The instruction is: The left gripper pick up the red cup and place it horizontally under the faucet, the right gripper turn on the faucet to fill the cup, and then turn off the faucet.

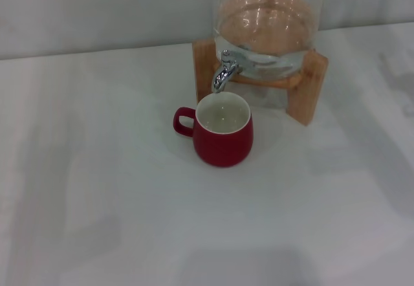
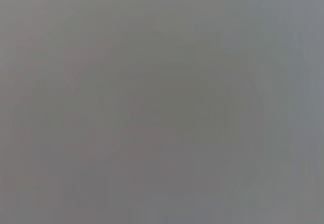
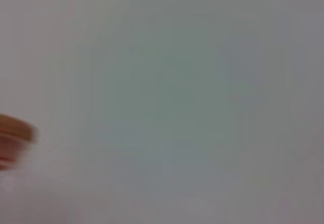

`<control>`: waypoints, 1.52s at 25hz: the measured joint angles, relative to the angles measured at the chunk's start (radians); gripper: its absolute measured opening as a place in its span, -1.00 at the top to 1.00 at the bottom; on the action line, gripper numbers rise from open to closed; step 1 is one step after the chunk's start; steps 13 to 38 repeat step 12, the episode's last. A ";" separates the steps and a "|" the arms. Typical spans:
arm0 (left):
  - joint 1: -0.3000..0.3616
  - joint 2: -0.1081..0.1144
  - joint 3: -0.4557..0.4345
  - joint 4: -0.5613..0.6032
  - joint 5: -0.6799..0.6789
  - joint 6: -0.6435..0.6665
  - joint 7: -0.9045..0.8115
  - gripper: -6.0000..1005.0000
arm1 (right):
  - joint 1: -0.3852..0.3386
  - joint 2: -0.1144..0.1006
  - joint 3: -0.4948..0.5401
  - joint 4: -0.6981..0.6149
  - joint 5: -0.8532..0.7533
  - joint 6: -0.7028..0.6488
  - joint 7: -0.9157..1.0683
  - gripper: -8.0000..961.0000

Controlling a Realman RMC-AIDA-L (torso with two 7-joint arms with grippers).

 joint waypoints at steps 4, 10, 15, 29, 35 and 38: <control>0.000 0.000 0.000 0.003 -0.001 0.000 0.000 -0.47 | 0.021 0.002 0.005 0.001 0.060 -0.055 -0.044 -0.41; 0.000 0.000 0.000 0.003 0.000 0.000 -0.001 -0.47 | 0.033 -0.001 0.015 0.000 0.078 -0.107 -0.053 -0.41; 0.000 -0.001 0.000 0.004 0.000 0.000 -0.001 -0.47 | 0.035 -0.001 0.021 -0.001 0.082 -0.114 -0.055 -0.41; 0.000 -0.001 0.000 0.004 0.000 0.000 -0.001 -0.47 | 0.035 -0.001 0.021 -0.001 0.082 -0.114 -0.055 -0.41; 0.000 -0.001 0.000 0.004 0.000 0.000 -0.001 -0.47 | 0.035 -0.001 0.021 -0.001 0.082 -0.114 -0.055 -0.41; 0.000 -0.001 0.000 0.004 0.000 0.000 -0.001 -0.47 | 0.035 -0.001 0.021 -0.001 0.082 -0.114 -0.055 -0.41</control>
